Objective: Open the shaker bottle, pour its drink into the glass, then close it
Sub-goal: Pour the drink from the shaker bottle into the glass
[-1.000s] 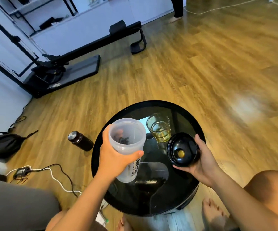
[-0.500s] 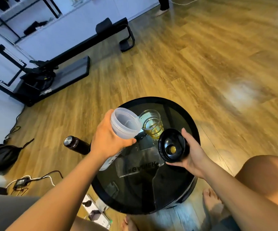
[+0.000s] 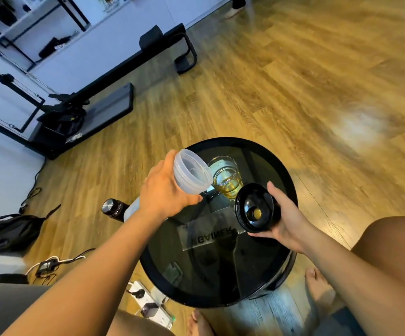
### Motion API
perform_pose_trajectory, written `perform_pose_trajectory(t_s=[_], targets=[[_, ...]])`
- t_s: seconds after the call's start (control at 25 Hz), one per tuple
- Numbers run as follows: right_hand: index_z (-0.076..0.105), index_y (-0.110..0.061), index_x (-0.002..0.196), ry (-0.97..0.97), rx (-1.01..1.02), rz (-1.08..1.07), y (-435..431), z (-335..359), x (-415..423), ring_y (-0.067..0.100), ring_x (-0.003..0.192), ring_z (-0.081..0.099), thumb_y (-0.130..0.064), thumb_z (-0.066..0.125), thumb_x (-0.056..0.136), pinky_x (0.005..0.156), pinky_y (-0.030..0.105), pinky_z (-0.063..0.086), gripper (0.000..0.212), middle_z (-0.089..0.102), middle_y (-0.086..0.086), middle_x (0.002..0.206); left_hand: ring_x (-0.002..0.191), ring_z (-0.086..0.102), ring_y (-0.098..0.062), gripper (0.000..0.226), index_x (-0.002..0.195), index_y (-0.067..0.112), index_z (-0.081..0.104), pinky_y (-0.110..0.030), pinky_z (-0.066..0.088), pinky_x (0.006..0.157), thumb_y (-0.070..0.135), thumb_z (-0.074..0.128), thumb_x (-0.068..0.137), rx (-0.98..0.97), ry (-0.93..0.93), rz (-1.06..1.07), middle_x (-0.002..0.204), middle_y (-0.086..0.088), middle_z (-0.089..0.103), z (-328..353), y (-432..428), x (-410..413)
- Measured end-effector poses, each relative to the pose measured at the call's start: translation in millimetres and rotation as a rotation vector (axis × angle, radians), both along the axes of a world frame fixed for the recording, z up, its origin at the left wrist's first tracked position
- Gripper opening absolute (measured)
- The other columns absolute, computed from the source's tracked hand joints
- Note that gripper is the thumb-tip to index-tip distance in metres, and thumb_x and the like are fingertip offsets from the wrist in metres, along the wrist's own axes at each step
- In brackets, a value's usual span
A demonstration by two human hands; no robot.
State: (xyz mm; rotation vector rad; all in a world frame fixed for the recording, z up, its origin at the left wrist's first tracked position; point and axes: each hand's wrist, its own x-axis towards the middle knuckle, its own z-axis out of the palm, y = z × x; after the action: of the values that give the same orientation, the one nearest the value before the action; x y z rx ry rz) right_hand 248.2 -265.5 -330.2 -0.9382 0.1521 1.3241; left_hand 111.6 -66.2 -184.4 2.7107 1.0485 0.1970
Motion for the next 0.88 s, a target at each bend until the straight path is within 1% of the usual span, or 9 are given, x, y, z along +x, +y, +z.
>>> perform_pose_trajectory(t_s=[0.12, 0.16, 0.28, 0.44, 0.56, 0.72, 0.88], targets=[[0.064, -0.026, 0.127, -0.003, 0.009, 0.019, 0.3, -2.2, 0.6, 0.043, 0.112, 0.066, -0.065, 0.072, 0.068, 0.075, 0.058, 0.061, 0.071, 0.066, 0.015, 0.130, 0.121, 0.058, -0.025, 0.111, 0.147, 0.031, 0.039, -0.052, 0.052, 0.096, 0.045, 0.097, 0.053, 0.030, 0.063, 0.017, 0.131, 0.007, 0.060, 2.6, 0.1, 2.9], [0.065, -0.026, 0.125, -0.004, 0.009, 0.021, 0.3, -2.5, 0.2, 0.043, 0.111, 0.067, -0.065, 0.072, 0.068, 0.074, 0.058, 0.061, 0.070, 0.066, 0.015, 0.129, 0.121, 0.058, -0.026, 0.113, 0.149, 0.030, 0.038, -0.053, 0.052, 0.096, 0.045, 0.097, 0.053, 0.035, 0.076, 0.016, 0.132, 0.007, 0.060, 3.5, 0.4, 3.3], [0.066, -0.026, 0.124, -0.007, 0.014, 0.024, 0.0, -2.4, -0.1, 0.042, 0.110, 0.067, -0.064, 0.071, 0.071, 0.071, 0.056, 0.061, 0.065, 0.067, 0.015, 0.128, 0.118, 0.059, -0.028, 0.113, 0.148, 0.029, 0.039, -0.053, 0.052, 0.094, 0.046, 0.098, 0.052, 0.061, 0.103, 0.008, 0.129, 0.005, 0.061, 4.9, 0.8, 4.3], [0.066, -0.025, 0.125, -0.008, 0.013, 0.025, 0.3, -2.2, 0.5, 0.043, 0.111, 0.067, -0.064, 0.070, 0.070, 0.071, 0.056, 0.061, 0.068, 0.067, 0.016, 0.128, 0.118, 0.058, -0.029, 0.116, 0.150, 0.029, 0.036, -0.052, 0.051, 0.095, 0.047, 0.097, 0.052, 0.101, 0.143, 0.005, 0.128, 0.002, 0.060, 5.1, 2.4, 5.1], [0.067, -0.026, 0.123, -0.012, 0.012, 0.029, 0.3, -2.0, -0.1, 0.042, 0.110, 0.068, -0.065, 0.070, 0.070, 0.070, 0.055, 0.062, 0.066, 0.068, 0.015, 0.127, 0.117, 0.058, -0.030, 0.116, 0.150, 0.029, 0.036, -0.052, 0.051, 0.094, 0.048, 0.096, 0.053, 0.100, 0.149, -0.001, 0.126, 0.002, 0.060, 5.4, 3.1, 6.1], [0.065, -0.026, 0.126, -0.017, 0.005, 0.037, 0.9, -3.2, -0.1, 0.043, 0.111, 0.067, -0.066, 0.069, 0.070, 0.071, 0.056, 0.062, 0.070, 0.067, 0.015, 0.129, 0.118, 0.057, -0.030, 0.118, 0.152, 0.031, 0.033, -0.051, 0.051, 0.095, 0.048, 0.096, 0.053, 0.110, 0.169, -0.001, 0.127, 0.001, 0.059, 5.3, 3.3, 7.2], [0.065, -0.025, 0.127, -0.021, 0.001, 0.044, 1.4, -4.4, -0.5, 0.043, 0.111, 0.067, -0.067, 0.070, 0.067, 0.072, 0.056, 0.062, 0.074, 0.067, 0.015, 0.129, 0.115, 0.058, -0.031, 0.116, 0.151, 0.029, 0.035, -0.052, 0.051, 0.094, 0.047, 0.096, 0.053, 0.119, 0.173, -0.020, 0.124, 0.000, 0.059, 5.7, 4.5, 7.3]])
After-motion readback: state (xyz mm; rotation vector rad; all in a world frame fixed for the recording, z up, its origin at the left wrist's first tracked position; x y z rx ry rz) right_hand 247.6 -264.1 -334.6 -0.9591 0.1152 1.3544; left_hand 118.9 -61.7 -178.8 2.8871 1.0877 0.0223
